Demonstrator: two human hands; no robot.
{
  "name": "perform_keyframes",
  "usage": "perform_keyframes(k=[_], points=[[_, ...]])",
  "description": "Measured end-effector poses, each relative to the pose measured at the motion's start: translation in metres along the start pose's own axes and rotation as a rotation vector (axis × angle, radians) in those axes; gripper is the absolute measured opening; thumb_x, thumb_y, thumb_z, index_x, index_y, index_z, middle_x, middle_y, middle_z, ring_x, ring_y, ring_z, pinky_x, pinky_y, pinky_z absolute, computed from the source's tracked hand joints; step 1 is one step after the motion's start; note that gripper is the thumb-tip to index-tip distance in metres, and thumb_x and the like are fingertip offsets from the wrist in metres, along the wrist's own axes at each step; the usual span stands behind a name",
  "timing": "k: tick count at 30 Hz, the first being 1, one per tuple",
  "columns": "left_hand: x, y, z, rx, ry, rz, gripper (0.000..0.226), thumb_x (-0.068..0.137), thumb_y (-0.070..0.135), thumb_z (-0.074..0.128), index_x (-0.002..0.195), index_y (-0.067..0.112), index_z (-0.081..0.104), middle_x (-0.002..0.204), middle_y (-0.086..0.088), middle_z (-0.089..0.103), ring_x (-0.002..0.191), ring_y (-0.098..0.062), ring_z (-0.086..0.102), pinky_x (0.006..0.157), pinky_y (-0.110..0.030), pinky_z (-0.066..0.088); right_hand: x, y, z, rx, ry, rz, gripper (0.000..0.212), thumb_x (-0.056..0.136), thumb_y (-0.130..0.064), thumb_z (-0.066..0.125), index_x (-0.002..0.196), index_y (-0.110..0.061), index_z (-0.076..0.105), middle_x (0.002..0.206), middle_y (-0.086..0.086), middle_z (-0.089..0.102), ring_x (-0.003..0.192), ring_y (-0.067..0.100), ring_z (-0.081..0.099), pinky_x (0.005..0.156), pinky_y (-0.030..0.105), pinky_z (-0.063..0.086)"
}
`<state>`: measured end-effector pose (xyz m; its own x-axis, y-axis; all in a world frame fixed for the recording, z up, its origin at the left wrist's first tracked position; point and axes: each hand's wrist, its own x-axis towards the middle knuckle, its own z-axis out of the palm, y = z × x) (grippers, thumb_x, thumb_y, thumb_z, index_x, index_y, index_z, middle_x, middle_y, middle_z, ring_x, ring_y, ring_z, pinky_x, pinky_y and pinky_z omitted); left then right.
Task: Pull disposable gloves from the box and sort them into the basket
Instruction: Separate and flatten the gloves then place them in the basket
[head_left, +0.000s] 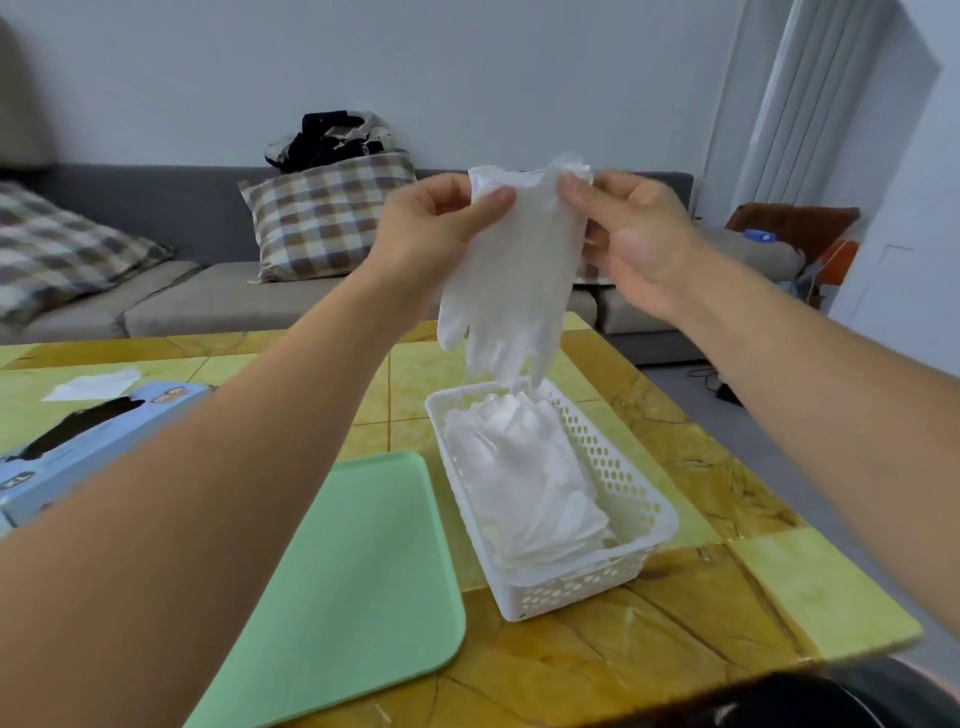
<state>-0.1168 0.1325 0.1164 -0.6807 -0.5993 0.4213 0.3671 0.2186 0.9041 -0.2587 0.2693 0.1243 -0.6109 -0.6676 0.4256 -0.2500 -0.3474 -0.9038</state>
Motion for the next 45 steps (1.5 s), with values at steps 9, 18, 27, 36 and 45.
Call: perform_keyframes(k=[9, 18, 27, 36, 45], points=[[-0.068, -0.112, -0.021, 0.498, -0.439, -0.125, 0.008, 0.077, 0.013, 0.086, 0.083, 0.013, 0.081, 0.077, 0.003, 0.076, 0.067, -0.004, 0.059, 0.068, -0.022, 0.049, -0.077, 0.121, -0.04, -0.369, -0.223, 0.157, 0.012, 0.082, -0.011, 0.081, 0.093, -0.008, 0.078, 0.096, 0.008, 0.078, 0.084, 0.011, 0.068, 0.08, 0.027, 0.052], [-0.093, -0.106, -0.008, 0.933, -0.855, -0.085, 0.018, 0.08, 0.022, 0.078, 0.098, 0.022, 0.078, 0.096, 0.014, 0.075, 0.091, 0.001, 0.067, 0.089, -0.03, 0.057, -0.104, 0.103, -0.048, -0.675, -0.706, 0.29, 0.024, 0.081, -0.015, 0.085, 0.103, -0.014, 0.075, 0.102, 0.003, 0.077, 0.102, 0.019, 0.072, 0.099, 0.043, 0.054], [-0.067, -0.097, 0.01, 1.246, -0.548, 0.033, 0.018, 0.085, 0.03, 0.065, 0.082, 0.018, 0.078, 0.082, 0.003, 0.075, 0.08, -0.014, 0.068, 0.077, -0.039, 0.058, -0.083, 0.102, -0.014, -1.006, -0.603, 0.293, 0.016, 0.087, -0.029, 0.077, 0.102, -0.021, 0.075, 0.072, -0.004, 0.075, 0.074, 0.008, 0.069, 0.074, 0.03, 0.049], [-0.079, -0.124, 0.023, 1.697, -0.686, -0.056, 0.065, 0.082, 0.044, 0.072, 0.135, 0.015, 0.046, 0.118, -0.005, 0.056, 0.107, -0.026, 0.061, 0.077, -0.031, 0.038, -0.056, 0.135, 0.016, -1.463, -0.804, 0.295, 0.108, 0.058, -0.047, 0.091, 0.147, -0.036, 0.031, 0.14, 0.003, 0.034, 0.134, 0.025, 0.03, 0.099, 0.042, 0.046], [-0.067, -0.138, 0.012, 1.753, -0.721, -0.13, 0.077, 0.077, 0.068, 0.064, 0.133, 0.016, 0.056, 0.146, -0.012, 0.04, 0.132, -0.029, 0.043, 0.104, -0.042, 0.037, -0.041, 0.144, 0.015, -1.456, -0.764, 0.374, 0.142, 0.05, -0.054, 0.095, 0.16, -0.033, 0.008, 0.166, -0.007, 0.002, 0.154, 0.022, 0.008, 0.116, 0.048, 0.035]])
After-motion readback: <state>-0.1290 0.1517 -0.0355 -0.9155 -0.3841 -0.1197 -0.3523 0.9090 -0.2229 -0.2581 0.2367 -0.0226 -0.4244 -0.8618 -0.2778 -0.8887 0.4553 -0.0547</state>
